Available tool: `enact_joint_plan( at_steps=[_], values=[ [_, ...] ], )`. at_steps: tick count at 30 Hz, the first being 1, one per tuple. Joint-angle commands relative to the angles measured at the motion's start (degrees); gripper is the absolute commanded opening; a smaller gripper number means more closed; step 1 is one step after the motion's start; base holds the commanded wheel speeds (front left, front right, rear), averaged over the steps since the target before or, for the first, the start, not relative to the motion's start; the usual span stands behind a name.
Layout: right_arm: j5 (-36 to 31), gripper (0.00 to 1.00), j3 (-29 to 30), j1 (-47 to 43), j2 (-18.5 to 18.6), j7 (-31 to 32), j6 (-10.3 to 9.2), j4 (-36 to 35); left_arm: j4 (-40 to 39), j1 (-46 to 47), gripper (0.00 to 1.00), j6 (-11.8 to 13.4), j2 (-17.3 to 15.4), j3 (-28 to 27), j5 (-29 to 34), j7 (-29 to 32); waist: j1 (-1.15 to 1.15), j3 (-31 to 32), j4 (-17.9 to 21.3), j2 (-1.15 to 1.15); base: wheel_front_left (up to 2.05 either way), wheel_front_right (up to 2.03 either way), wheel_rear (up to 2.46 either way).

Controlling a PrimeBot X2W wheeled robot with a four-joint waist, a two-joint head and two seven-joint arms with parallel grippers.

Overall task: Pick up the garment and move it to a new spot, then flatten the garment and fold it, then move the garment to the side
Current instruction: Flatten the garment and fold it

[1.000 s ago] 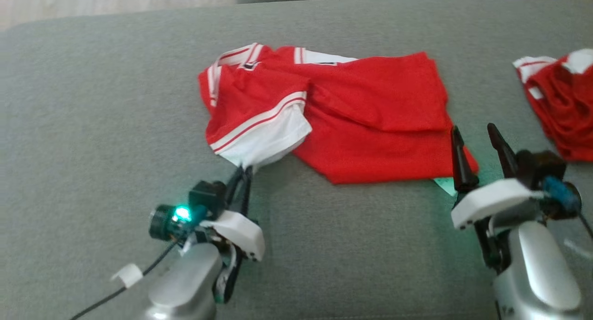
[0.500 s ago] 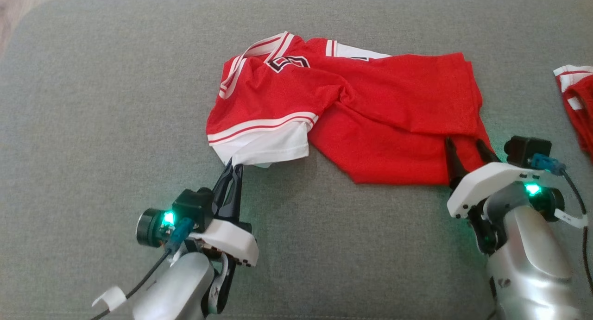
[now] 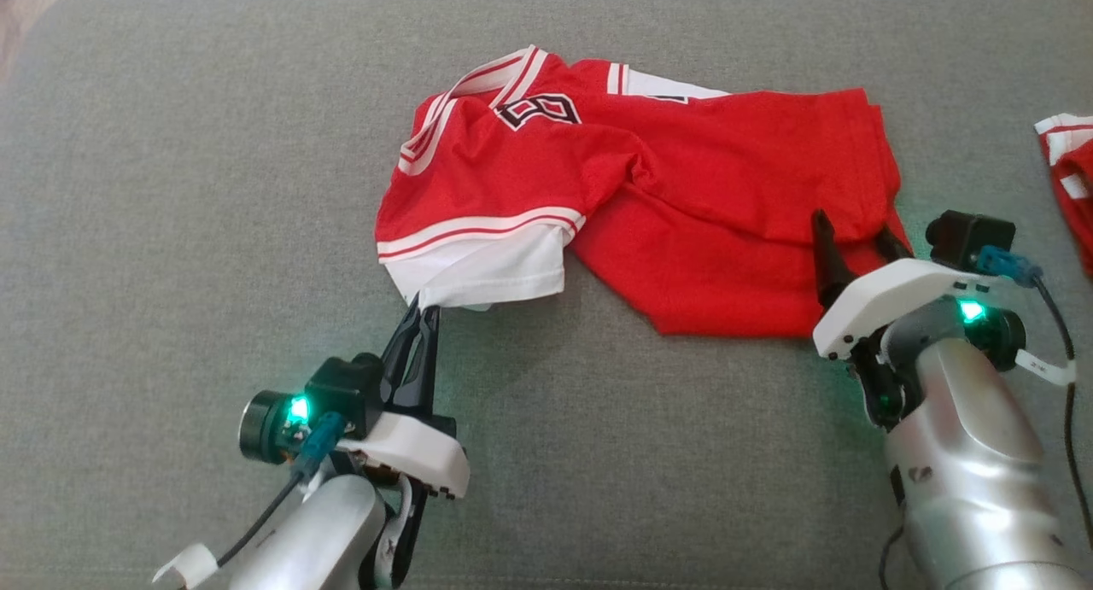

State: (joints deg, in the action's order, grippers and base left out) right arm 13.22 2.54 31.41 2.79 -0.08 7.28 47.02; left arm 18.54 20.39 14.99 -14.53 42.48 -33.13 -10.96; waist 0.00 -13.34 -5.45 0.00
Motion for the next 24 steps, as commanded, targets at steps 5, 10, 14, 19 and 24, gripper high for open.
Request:
enact_joint_plan(
  at_steps=[5, 10, 14, 19, 24],
  values=[
    [-0.1, 0.00, -0.8, 4.0, 0.1, -1.5, 0.21, 1.3, -2.5, 0.4, 0.00, 0.9, -2.1, -2.3, 0.3, -0.2, 0.00, -0.6, -0.1, 0.00, 0.00, 0.00, 0.00],
    [-0.1, 0.00, -0.9, 5.7, 0.1, -4.6, 0.21, 2.2, -3.3, 1.1, 0.00, 1.2, -3.3, -2.9, 0.8, -0.7, 0.00, -0.2, 0.4, 0.00, 0.00, 0.00, 0.00],
    [0.7, 0.00, -1.5, 6.6, 0.1, -6.9, 0.21, 1.2, -4.6, 2.4, 0.00, 1.4, -5.3, -3.7, 1.4, -0.8, 0.00, 1.9, 1.5, 0.00, 0.00, 0.00, 0.00],
    [-0.1, 0.00, -2.7, 6.6, 0.1, -5.3, 0.21, -1.1, -7.8, 3.2, 0.00, 2.5, -8.1, -5.1, 1.8, 0.3, 0.00, 4.7, 3.1, 0.00, 0.00, 0.00, 0.00],
    [-0.8, 0.00, -3.0, 4.6, 0.1, -3.3, 0.21, -4.6, -11.1, 2.2, 0.00, 3.7, -9.5, -5.5, 1.7, 1.5, 0.00, 5.4, 3.8, 0.00, 0.00, 0.00, 0.00]
  ],
)
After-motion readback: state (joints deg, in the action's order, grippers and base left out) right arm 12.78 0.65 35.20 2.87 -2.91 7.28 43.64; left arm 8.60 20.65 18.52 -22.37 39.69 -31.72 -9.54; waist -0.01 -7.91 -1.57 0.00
